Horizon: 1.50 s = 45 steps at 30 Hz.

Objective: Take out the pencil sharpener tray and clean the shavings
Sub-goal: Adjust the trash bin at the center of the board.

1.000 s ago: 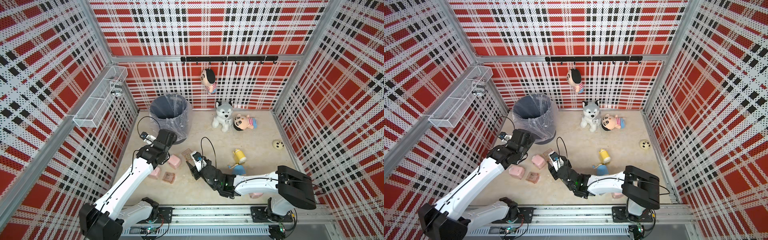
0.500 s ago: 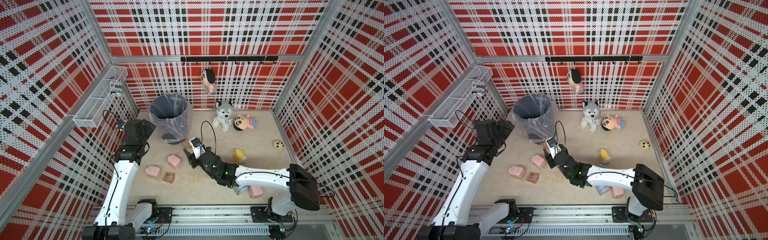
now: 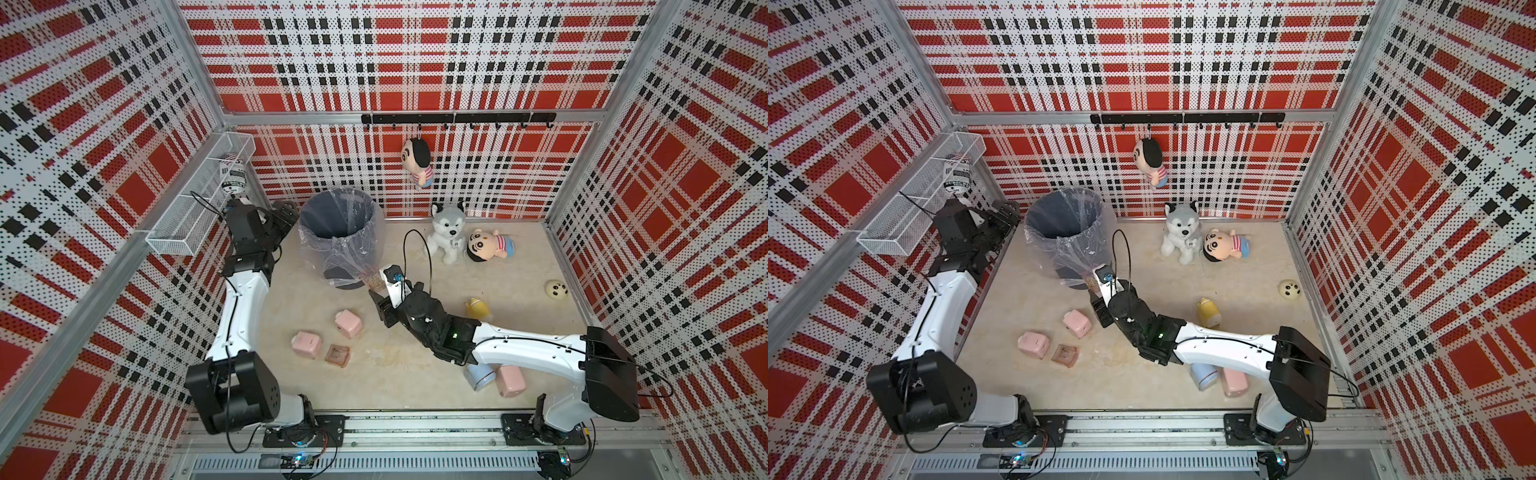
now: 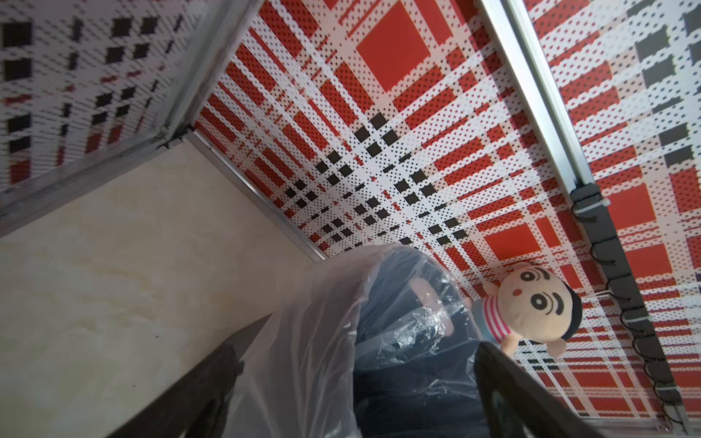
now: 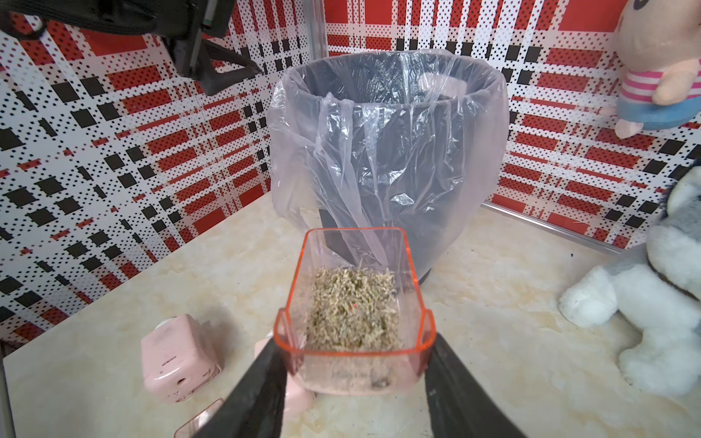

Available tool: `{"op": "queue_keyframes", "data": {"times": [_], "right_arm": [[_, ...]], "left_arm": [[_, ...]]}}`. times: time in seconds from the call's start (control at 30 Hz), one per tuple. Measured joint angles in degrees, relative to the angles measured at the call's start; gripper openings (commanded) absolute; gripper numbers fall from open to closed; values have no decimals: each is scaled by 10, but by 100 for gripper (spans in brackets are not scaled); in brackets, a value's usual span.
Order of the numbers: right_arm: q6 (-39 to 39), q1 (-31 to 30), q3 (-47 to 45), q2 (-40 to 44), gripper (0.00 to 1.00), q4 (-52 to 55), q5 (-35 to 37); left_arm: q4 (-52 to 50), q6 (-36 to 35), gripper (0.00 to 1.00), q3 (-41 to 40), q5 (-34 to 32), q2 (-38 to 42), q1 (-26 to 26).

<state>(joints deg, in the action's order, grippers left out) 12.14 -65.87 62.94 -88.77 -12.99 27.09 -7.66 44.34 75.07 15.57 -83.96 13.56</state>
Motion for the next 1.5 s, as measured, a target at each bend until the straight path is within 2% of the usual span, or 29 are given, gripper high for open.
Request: {"op": "queue_keyframes", "data": {"times": [0.13,0.37,0.6,0.8,1.3,1.5], "right_arm": [[2,0,-1,19,33,3,0],[8,2,-16,59,33,8,5],[8,4,-35,82,33,17,16],[8,4,-37,93,33,25,24],[34,40,-11,100,31,76,22],[86,89,54,100,32,110,-24]], "left_arm": [[40,5,98,26,40,-57,-1],[106,6,98,117,123,-168,-6],[143,6,98,138,195,-221,-21],[168,6,98,129,210,-217,-62],[223,9,98,-7,173,-131,-191],[200,1,98,-45,117,-77,-181]]}}
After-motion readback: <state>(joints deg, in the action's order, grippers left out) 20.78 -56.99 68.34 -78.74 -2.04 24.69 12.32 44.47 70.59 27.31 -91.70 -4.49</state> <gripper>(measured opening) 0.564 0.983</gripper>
